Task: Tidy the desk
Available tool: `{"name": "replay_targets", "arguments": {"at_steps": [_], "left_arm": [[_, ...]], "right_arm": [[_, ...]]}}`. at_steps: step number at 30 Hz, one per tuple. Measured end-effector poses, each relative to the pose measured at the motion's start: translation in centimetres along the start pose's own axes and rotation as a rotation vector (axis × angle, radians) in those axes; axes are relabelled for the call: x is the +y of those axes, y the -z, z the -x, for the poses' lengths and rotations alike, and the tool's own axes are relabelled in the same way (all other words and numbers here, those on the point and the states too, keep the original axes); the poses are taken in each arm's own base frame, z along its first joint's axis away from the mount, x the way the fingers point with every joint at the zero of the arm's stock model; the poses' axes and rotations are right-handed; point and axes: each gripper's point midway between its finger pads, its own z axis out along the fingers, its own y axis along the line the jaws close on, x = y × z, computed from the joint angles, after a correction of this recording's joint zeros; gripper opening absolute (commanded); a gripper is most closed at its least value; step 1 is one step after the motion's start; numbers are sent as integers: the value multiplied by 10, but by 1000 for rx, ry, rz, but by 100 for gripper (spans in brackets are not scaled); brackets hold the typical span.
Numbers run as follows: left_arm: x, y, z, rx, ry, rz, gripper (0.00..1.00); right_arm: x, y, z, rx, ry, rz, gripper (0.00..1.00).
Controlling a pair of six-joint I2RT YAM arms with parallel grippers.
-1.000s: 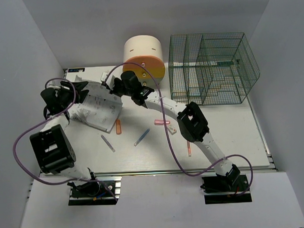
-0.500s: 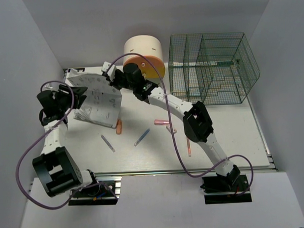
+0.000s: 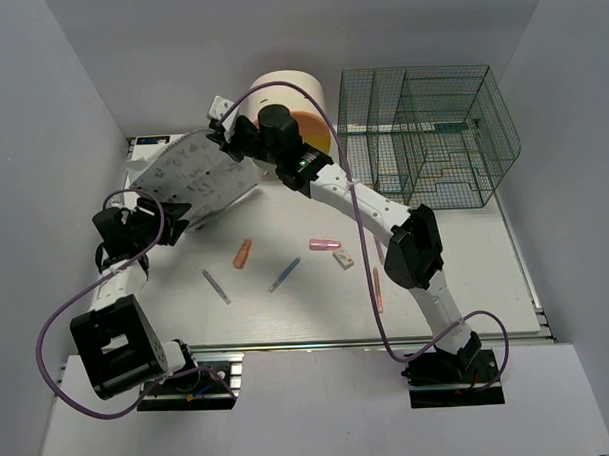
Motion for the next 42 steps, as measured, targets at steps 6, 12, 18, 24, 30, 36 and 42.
{"name": "replay_targets", "arguments": {"at_steps": [6, 12, 18, 24, 30, 36, 42], "left_arm": [[-11, 1, -4, 8, -43, -101, 64], [-20, 4, -11, 16, -87, -195, 65], [-26, 9, -21, 29, -135, -272, 65], [-39, 25, -47, 57, -203, -430, 72], [-52, 39, -72, 92, -260, -532, 72], [-43, 45, -83, 74, -248, -539, 82], [-30, 47, -96, 20, -217, -527, 88]], "right_arm": [[-1, 7, 21, -32, -16, 17, 0], [-3, 11, 23, -26, -27, 18, 0], [-4, 13, 17, 8, -50, 7, 0], [-19, 15, 32, -6, -43, -56, 0], [-33, 23, 51, -28, -43, -109, 0], [-44, 38, 82, -69, -53, -143, 0], [-57, 53, 118, -129, -70, -179, 0]]}}
